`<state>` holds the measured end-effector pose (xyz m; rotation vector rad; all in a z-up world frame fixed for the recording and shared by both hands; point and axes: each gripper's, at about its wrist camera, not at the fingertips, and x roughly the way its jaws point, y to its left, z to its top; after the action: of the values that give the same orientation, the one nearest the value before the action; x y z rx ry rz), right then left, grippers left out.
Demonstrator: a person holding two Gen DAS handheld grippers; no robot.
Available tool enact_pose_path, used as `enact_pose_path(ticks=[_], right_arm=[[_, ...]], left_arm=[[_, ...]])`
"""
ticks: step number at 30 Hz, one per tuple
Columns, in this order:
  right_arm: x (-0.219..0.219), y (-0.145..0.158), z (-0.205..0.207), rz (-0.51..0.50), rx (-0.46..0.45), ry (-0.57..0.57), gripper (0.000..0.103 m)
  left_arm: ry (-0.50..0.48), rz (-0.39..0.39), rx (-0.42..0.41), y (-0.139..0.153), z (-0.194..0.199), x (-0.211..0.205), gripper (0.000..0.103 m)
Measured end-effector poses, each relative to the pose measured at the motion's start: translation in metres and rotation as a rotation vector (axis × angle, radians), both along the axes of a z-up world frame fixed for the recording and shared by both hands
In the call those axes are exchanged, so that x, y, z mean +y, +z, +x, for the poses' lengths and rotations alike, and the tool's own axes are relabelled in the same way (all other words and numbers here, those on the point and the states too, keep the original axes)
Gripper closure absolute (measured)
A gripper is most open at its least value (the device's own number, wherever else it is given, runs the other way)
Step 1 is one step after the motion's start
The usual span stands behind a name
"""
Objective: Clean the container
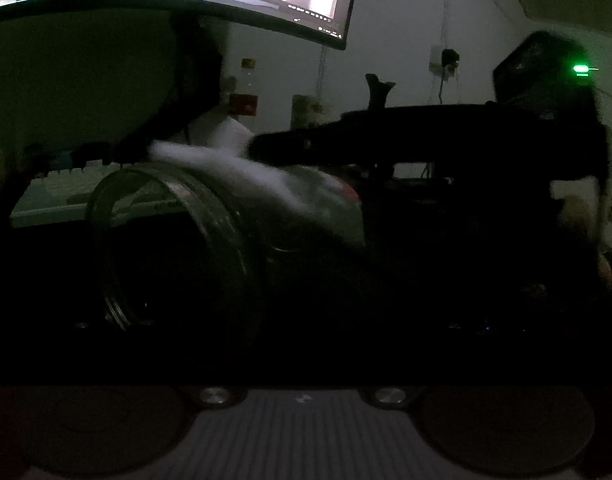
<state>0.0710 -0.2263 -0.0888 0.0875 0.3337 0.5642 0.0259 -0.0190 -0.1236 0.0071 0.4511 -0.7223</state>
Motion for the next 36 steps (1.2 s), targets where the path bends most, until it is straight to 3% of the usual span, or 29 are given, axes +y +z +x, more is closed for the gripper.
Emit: enact_pose_path(ticks=[2,6,8,10,14,19,22,25,27,31,33,36], right_arm=[[-0.003,0.001,0.001,0.010,0.012,0.009,0.076],[0.012,0.005,-0.016,-0.028,-0.027,0.172,0.076],[0.015,0.006,-0.019,-0.042,-0.031,0.191,0.077],[0.009,0.005,-0.014,-0.042,-0.022,0.130,0.077],[-0.005,0.002,-0.002,-0.008,0.021,-0.010,0.075],[0.016,0.005,-0.019,-0.066,-0.027,0.131,0.074],[0.015,0.002,-0.012,-0.069,-0.028,0.046,0.075],[-0.001,-0.002,0.006,-0.008,0.020,-0.067,0.075],[-0.003,-0.002,0.008,0.004,0.024,-0.055,0.076],[0.014,0.001,-0.006,-0.025,-0.038,0.110,0.076],[0.018,-0.001,-0.007,-0.045,-0.065,0.098,0.077],[0.009,-0.003,0.003,-0.046,-0.047,-0.038,0.076]], left_arm=[[-0.002,0.002,0.001,0.000,-0.001,-0.001,0.006],[0.002,0.011,0.002,-0.001,-0.002,-0.005,0.006],[-0.009,0.014,0.000,-0.002,0.002,-0.002,0.006],[-0.041,0.012,0.001,-0.004,0.014,0.009,0.005],[-0.003,0.035,0.013,-0.002,0.018,0.005,0.005],[0.029,0.051,0.053,0.003,0.031,0.000,0.005],[0.034,0.064,0.058,0.003,0.034,0.000,0.005],[0.039,0.076,0.060,0.003,0.040,-0.003,0.005],[0.035,0.071,0.070,0.003,0.044,-0.003,0.005],[0.026,0.058,0.087,0.003,0.050,0.000,0.005],[0.019,0.073,0.092,0.004,0.051,0.000,0.005],[0.011,0.117,0.092,0.005,0.052,0.000,0.005]])
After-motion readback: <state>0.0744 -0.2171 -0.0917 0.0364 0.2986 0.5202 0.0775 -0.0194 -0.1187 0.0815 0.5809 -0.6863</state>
